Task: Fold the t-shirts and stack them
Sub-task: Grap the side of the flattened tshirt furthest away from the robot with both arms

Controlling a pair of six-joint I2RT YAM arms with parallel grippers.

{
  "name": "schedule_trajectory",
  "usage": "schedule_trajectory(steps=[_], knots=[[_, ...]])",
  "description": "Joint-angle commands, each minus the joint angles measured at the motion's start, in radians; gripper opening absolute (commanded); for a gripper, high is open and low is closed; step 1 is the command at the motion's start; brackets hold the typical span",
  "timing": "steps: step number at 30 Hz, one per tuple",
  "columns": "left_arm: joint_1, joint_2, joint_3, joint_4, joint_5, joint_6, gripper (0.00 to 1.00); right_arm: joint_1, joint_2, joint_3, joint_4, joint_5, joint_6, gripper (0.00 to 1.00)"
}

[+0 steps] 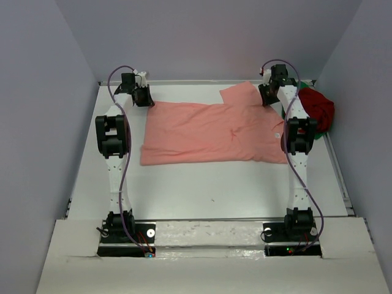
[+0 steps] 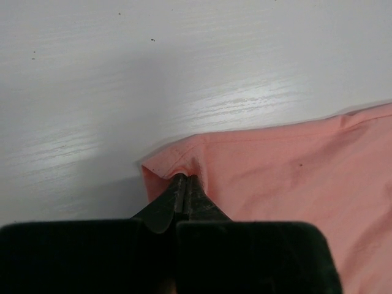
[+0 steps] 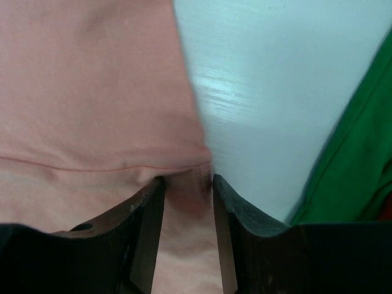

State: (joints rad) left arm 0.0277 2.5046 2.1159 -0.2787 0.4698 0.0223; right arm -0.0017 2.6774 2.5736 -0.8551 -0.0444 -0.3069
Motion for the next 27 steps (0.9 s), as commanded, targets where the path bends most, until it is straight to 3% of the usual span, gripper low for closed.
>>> schedule_trajectory(steps=[1, 5, 6, 7, 9, 17, 27], knots=[[-0.006, -0.007, 0.036, -0.013, 0.006, 0.004, 0.00, -0.014, 0.016, 0.062, 0.024, -0.005, 0.002, 0.42], [-0.008, -0.018, 0.030, -0.014, 0.003, 0.010, 0.00, -0.023, 0.032, 0.086, 0.016, -0.008, 0.003, 0.32], [-0.009, -0.023, 0.030, -0.013, 0.004, 0.011, 0.00, -0.023, 0.032, 0.083, 0.016, -0.009, 0.002, 0.23], [-0.011, -0.023, 0.033, -0.013, 0.010, 0.016, 0.00, -0.023, 0.030, 0.083, 0.018, -0.011, -0.003, 0.21], [-0.012, -0.015, 0.053, -0.019, 0.006, 0.013, 0.00, -0.023, 0.026, 0.079, 0.025, 0.001, -0.003, 0.01], [-0.023, -0.021, 0.069, -0.025, -0.042, 0.021, 0.00, -0.032, -0.047, -0.029, 0.047, -0.035, 0.005, 0.00], [-0.051, -0.131, -0.019, -0.014, -0.108, 0.064, 0.00, -0.032, -0.135, -0.092, 0.080, -0.043, -0.021, 0.00]])
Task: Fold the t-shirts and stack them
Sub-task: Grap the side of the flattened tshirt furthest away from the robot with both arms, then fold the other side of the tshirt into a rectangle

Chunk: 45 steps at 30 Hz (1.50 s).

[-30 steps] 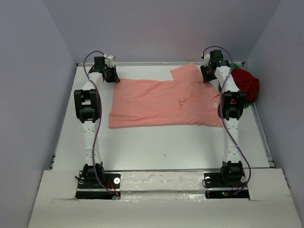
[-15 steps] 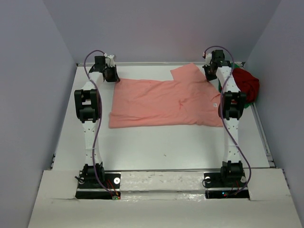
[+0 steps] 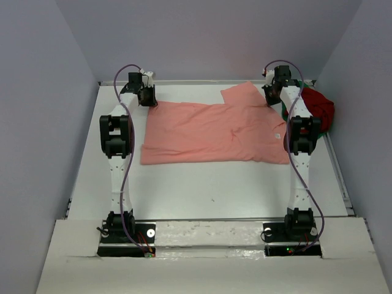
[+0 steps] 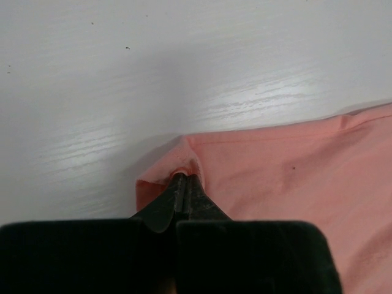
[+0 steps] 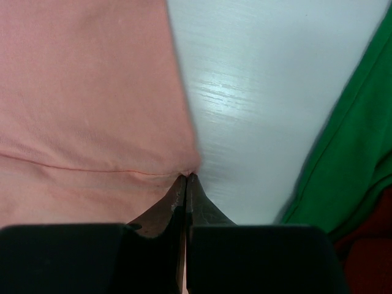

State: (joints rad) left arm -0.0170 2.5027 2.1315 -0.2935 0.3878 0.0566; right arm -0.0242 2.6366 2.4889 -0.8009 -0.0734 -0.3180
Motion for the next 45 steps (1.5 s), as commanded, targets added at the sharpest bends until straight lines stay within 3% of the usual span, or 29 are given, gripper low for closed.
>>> schedule_trajectory(steps=[1, 13, 45], knots=[[-0.006, -0.139, -0.045, 0.005, -0.038, 0.035, 0.00, -0.010, -0.101, -0.010, 0.025, -0.017, -0.015, 0.00], [-0.009, -0.268, -0.194, 0.076, -0.147, 0.080, 0.00, -0.010, -0.144, -0.044, 0.025, -0.023, -0.026, 0.00], [0.038, -0.418, -0.278, 0.005, -0.115, 0.126, 0.00, -0.010, -0.299, -0.206, 0.068, 0.055, -0.087, 0.00]])
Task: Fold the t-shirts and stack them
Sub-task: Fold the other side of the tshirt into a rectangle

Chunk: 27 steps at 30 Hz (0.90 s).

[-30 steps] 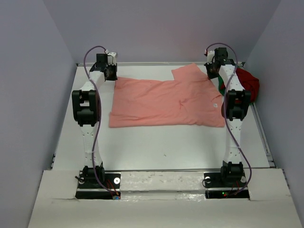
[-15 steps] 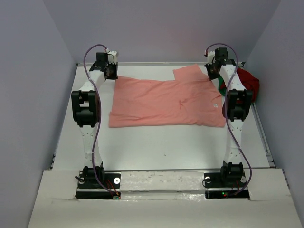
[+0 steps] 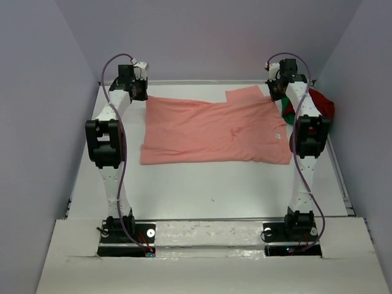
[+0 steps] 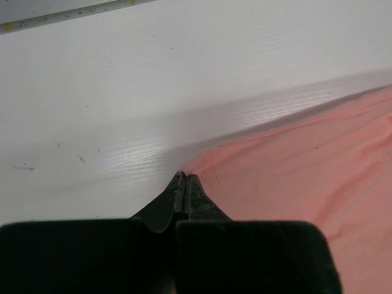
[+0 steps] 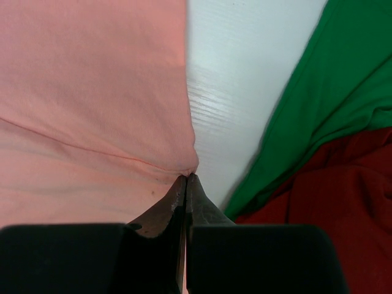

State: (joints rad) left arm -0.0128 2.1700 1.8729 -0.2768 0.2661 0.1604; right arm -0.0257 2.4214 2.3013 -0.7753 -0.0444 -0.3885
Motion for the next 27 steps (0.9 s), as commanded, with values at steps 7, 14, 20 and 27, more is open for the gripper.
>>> schedule_trajectory(steps=[7, 14, 20, 27], knots=[[0.048, -0.108, -0.040, -0.055, 0.013, 0.039, 0.00, -0.008, -0.119, -0.068, 0.042, 0.032, -0.032, 0.00], [0.054, -0.157, -0.093, -0.045, 0.027, 0.045, 0.00, -0.008, -0.157, -0.123, 0.045, 0.040, -0.047, 0.00], [0.056, -0.171, -0.109, -0.059, 0.044, 0.051, 0.00, -0.008, -0.182, -0.155, 0.044, 0.040, -0.061, 0.00], [0.057, -0.200, -0.146, -0.067, 0.061, 0.064, 0.00, -0.008, -0.217, -0.219, 0.042, 0.040, -0.079, 0.00]])
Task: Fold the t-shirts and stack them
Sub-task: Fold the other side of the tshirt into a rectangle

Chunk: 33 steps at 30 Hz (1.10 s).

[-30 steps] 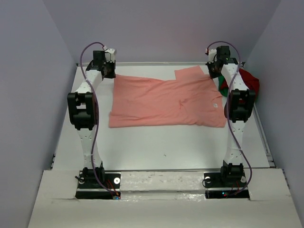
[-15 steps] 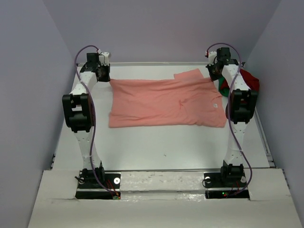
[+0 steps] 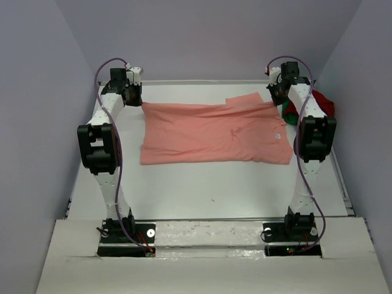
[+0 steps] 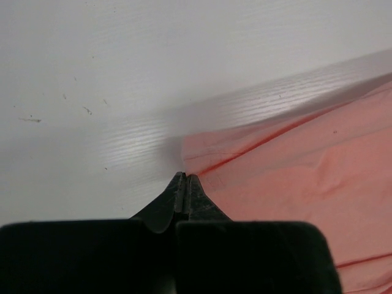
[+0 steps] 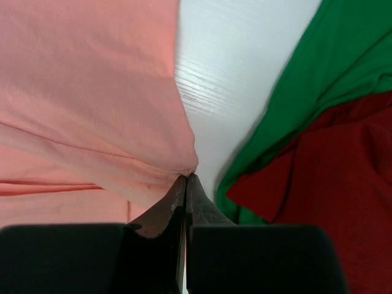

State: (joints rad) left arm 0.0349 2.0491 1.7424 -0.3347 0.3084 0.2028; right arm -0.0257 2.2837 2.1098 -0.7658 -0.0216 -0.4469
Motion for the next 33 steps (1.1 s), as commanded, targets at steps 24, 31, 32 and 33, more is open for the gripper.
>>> schedule_trajectory(steps=[24, 31, 32, 33], knots=[[0.014, -0.184, -0.112, -0.047, 0.057, 0.066, 0.00, -0.008, -0.179, -0.186, 0.002, 0.055, -0.059, 0.00], [0.014, -0.191, -0.123, -0.047, 0.064, 0.066, 0.00, -0.008, -0.190, -0.195, -0.036, 0.035, -0.061, 0.00], [0.014, -0.191, -0.124, -0.049, 0.066, 0.063, 0.00, -0.008, -0.193, -0.200, -0.043, 0.034, -0.059, 0.00], [0.016, -0.191, -0.124, -0.050, 0.069, 0.064, 0.00, -0.008, -0.193, -0.203, -0.046, 0.031, -0.061, 0.00]])
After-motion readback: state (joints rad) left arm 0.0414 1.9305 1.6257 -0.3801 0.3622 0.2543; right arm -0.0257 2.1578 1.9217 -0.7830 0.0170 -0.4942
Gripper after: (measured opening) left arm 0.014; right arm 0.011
